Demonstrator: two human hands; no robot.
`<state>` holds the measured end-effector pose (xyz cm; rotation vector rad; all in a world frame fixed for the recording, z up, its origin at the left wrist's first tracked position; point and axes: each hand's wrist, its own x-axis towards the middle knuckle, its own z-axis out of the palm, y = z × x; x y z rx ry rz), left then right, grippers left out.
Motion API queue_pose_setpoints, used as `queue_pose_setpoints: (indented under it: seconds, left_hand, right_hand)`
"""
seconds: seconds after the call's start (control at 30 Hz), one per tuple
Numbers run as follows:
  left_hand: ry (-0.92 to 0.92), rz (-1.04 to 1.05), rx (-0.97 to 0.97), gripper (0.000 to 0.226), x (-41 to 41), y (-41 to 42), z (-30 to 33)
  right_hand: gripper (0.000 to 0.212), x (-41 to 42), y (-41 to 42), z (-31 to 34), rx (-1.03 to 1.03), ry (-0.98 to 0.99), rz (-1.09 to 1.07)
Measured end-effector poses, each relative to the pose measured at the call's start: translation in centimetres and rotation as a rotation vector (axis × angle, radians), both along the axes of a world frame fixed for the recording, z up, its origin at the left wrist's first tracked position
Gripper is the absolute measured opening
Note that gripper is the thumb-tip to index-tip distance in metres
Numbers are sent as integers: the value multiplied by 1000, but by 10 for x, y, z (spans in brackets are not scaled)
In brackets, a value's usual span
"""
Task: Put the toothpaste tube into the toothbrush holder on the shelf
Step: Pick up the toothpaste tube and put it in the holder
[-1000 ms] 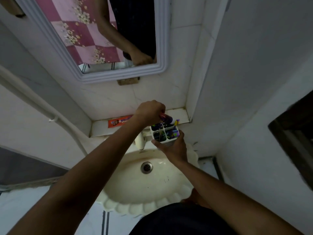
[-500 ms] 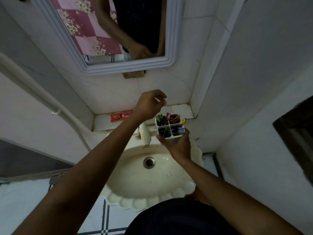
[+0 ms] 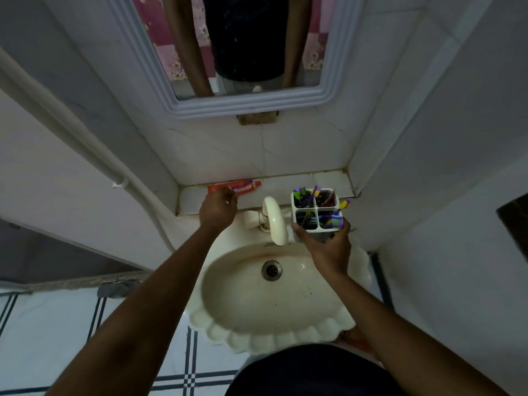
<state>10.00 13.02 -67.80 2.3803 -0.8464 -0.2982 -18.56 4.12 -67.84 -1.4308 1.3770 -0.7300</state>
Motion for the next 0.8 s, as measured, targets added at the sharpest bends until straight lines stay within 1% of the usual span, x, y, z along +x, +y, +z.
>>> queue_pose_setpoints:
  seconds: [0.13, 0.27, 0.33, 0.4, 0.5, 0.53, 0.6, 0.67, 0.73, 0.8]
  left_hand:
    - [-45, -12, 77, 25, 16, -5, -16]
    - [-187, -96, 114, 25, 32, -20, -28]
    - [-222, -165, 173, 32, 41, -38, -29]
    - [-218, -228, 291, 43, 43, -53, -27]
    - [-249, -259, 417, 51, 42, -60, -26]
    - [-268, -266, 451, 49, 42, -62, -25]
    - [-329, -288, 468, 40, 0, -65, -8]
    - [-276, -275, 390, 32, -3, -66, -1]
    - [-113, -248, 255, 27, -8, -58, 7]
    - [75, -239, 127, 35, -14, -50, 28]
  right_hand:
    - [116, 4, 2, -1, 1, 36, 21]
    - [116, 7, 1, 1, 14, 53, 37]
    - [116, 9, -6, 0, 26, 51, 34]
    - [116, 8, -10, 0, 32, 49, 33]
    - [116, 3, -8, 4, 16, 42, 49]
    - [116, 2, -8, 1, 8, 40, 47]
    - [117, -37, -8, 11, -3, 12, 59]
    - [119, -37, -10, 6, -1, 32, 67]
    - [121, -34, -9, 9, 14, 32, 88]
    - [120, -27, -9, 9, 15, 30, 108]
